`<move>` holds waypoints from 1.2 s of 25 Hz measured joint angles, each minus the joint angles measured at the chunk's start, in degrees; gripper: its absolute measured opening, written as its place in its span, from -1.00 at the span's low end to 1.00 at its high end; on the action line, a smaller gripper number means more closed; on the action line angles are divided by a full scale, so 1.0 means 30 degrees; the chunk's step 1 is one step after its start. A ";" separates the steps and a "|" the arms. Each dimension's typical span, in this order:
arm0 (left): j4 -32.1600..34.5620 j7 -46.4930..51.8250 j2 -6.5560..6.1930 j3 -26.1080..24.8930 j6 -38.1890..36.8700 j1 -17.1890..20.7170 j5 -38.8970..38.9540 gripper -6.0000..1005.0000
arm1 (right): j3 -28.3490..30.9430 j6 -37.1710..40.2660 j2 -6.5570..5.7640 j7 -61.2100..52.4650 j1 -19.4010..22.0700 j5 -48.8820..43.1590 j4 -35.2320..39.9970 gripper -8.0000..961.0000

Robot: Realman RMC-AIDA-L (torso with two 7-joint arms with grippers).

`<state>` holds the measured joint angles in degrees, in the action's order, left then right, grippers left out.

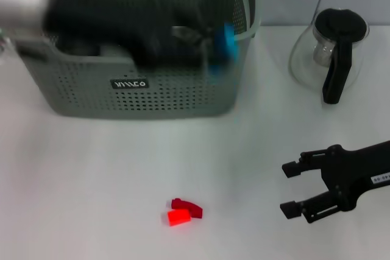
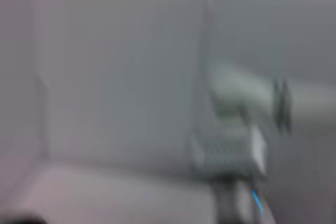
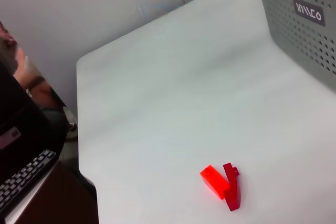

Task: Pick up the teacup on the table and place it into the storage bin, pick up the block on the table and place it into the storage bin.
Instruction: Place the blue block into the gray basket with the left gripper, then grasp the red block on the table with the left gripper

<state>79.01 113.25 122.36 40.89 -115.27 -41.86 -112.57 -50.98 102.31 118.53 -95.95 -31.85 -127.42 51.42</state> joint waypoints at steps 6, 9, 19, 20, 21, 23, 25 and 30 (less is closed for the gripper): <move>-0.2854 0.0911 -0.1339 -0.1041 0.6553 -0.0942 0.0265 -0.09 | -0.0061 0.0023 0.0027 0.0012 -0.0027 -0.0005 -0.0003 0.96; -0.4415 0.2105 -0.1706 0.1183 1.1189 -0.1467 -0.1811 -0.07 | -0.0136 0.0025 0.0019 -0.0009 -0.0082 -0.0008 -0.0003 0.96; -0.4890 0.3448 -0.1428 0.3107 1.5253 -0.1973 -0.4529 0.08 | -0.0176 0.0029 0.0012 0.0078 -0.0136 -0.0010 -0.0003 0.96; -0.4375 0.3629 -0.1424 0.3147 1.4903 -0.1810 -0.4372 0.15 | -0.0176 0.0036 0.0012 0.0093 -0.0131 -0.0006 -0.0003 0.96; -0.3690 0.3758 -0.1424 0.3185 1.4193 -0.1568 -0.4035 0.22 | -0.0175 0.0029 0.0008 0.0095 -0.0130 -0.0009 -0.0004 0.96; -0.2384 0.3329 -0.1425 0.3290 1.2364 -0.1059 -0.3164 0.36 | -0.0158 0.0037 -0.0004 0.0092 -0.0129 -0.0007 -0.0004 0.96; -0.0547 0.1408 -0.1386 0.3605 0.8239 -0.0359 -0.1895 0.51 | -0.0087 0.0024 -0.0042 0.0064 -0.0130 -0.0012 -0.0003 0.96; 0.2645 -0.1142 -0.0687 0.5787 0.1164 0.1291 -0.2556 0.82 | -0.0016 -0.0066 -0.0055 0.0006 -0.0161 -0.0006 -0.0008 0.96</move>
<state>86.94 109.82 120.30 58.25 -111.78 -37.98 -120.23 -51.03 102.11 118.36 -95.93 -32.34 -127.44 51.40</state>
